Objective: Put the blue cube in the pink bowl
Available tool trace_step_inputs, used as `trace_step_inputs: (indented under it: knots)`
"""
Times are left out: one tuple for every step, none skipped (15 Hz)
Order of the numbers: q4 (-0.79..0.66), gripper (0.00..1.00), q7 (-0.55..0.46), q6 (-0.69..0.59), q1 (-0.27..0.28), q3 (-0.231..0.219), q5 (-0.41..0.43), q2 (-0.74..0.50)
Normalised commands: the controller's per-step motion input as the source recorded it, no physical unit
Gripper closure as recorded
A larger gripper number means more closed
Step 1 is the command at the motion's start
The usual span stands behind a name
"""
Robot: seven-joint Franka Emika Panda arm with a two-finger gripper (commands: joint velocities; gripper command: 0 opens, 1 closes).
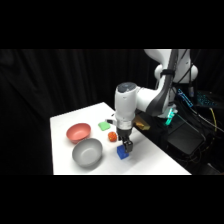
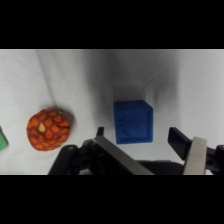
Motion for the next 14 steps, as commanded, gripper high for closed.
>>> trace_step_inputs:
  knots:
    - [-0.01, 0.0, -0.18, 0.31, -0.012, -0.065, 0.013, 0.11]
    - [0.0, 0.0, -0.2, 0.31, -0.021, -0.044, 0.042, 0.11]
    - [0.02, 0.0, -0.23, 0.27, -0.038, -0.015, 0.088, 0.12]
    - [0.05, 0.0, -0.25, 0.23, -0.05, 0.014, 0.127, 0.15]
    - [0.07, 0.0, -0.29, 0.21, -0.069, 0.051, 0.164, 0.16]
    - [0.09, 0.0, -0.3, 0.18, -0.079, 0.081, 0.19, 0.17]
    - [0.09, 0.0, -0.28, 0.15, -0.064, 0.088, 0.186, 0.16]
    - [0.09, 0.0, -0.27, 0.13, -0.052, 0.1, 0.18, 0.14]
    - [0.08, 0.0, -0.24, 0.12, -0.029, 0.09, 0.159, 0.11]
    - [0.07, 0.0, -0.22, 0.11, -0.017, 0.078, 0.149, 0.09]
    - [0.08, 0.0, -0.21, 0.1, -0.012, 0.065, 0.144, 0.08]
    - [0.08, 0.0, -0.2, 0.08, -0.008, 0.046, 0.136, 0.08]
    - [0.08, 0.0, -0.2, 0.08, -0.012, 0.039, 0.135, 0.07]
    - [0.07, 0.25, -0.19, 0.08, -0.007, 0.027, 0.128, 0.06]
